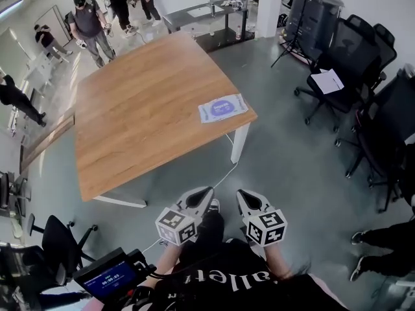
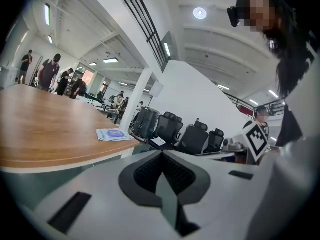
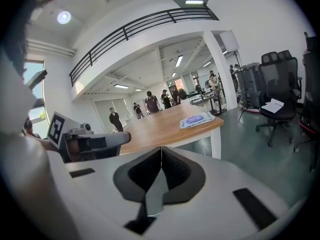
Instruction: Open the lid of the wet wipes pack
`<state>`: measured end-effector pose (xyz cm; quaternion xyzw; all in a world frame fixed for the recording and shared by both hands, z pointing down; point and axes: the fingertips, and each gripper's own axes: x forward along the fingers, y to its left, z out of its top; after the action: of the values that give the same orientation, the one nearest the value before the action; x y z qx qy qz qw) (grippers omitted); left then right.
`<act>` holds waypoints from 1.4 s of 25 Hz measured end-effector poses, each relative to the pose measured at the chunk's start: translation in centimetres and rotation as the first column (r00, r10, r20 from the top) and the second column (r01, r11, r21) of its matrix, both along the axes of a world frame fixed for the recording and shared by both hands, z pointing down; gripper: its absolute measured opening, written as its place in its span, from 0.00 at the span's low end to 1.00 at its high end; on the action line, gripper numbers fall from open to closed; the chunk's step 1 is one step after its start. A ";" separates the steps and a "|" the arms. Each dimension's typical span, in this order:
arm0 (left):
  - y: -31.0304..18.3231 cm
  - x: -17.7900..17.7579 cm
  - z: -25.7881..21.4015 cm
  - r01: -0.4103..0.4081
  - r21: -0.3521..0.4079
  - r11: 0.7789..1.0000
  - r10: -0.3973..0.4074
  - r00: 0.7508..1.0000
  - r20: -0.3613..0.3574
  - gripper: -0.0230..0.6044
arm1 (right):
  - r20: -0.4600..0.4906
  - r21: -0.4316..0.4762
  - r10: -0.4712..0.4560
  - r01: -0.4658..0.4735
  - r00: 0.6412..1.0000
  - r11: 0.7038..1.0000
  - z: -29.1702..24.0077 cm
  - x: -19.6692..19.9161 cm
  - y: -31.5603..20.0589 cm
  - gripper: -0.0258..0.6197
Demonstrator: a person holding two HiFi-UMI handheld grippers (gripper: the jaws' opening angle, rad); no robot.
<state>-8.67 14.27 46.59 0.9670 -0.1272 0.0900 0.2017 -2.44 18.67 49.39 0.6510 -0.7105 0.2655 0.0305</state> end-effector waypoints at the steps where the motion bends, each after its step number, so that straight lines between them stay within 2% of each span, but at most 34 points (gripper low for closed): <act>1: -1.3 0.4 -0.1 0.001 -0.002 1.000 -0.001 1.000 0.001 0.04 | 0.003 0.003 0.001 -0.001 1.000 1.000 -0.3 0.3 -1.2 0.06; 8: -9.5 3.3 -0.6 -0.029 -0.015 0.999 0.029 1.000 -0.003 0.04 | 0.003 -0.006 0.024 -0.024 1.000 1.000 -1.0 2.4 -9.0 0.06; 14: -14.9 5.9 -0.9 -0.086 -0.020 0.996 0.086 0.996 -0.020 0.04 | -0.010 -0.023 0.093 -0.093 0.996 0.995 -1.3 5.0 -13.7 0.06; 20: -19.1 7.0 0.3 -0.093 -0.055 0.994 0.092 0.995 -0.036 0.04 | -0.034 -0.047 0.128 -0.130 0.991 0.990 -1.0 6.6 -16.7 0.06; 24: -19.8 7.4 0.9 -0.094 -0.084 0.992 0.092 0.995 -0.033 0.04 | -0.030 -0.077 0.153 -0.155 0.988 0.985 -0.7 7.8 -16.9 0.06; 27: -20.6 7.4 1.1 -0.071 -0.096 0.993 0.068 0.997 -0.028 0.04 | -0.030 -0.089 0.155 -0.157 0.987 0.984 -0.5 9.0 -17.7 0.06; 31: -22.4 6.8 1.3 -0.001 -0.107 0.994 0.000 1.000 -0.011 0.04 | -0.023 -0.093 0.130 -0.131 0.991 0.987 -0.6 10.3 -19.4 0.06; 35: -25.7 8.1 1.6 0.069 -0.101 0.992 -0.069 0.998 0.006 0.04 | -0.033 -0.101 0.102 -0.105 0.994 0.989 -0.1 13.0 -22.4 0.06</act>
<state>-0.57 -11.46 48.15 0.9504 -0.1562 0.0904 0.2533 10.55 -3.75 49.32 0.6881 -0.6607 0.2940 0.0600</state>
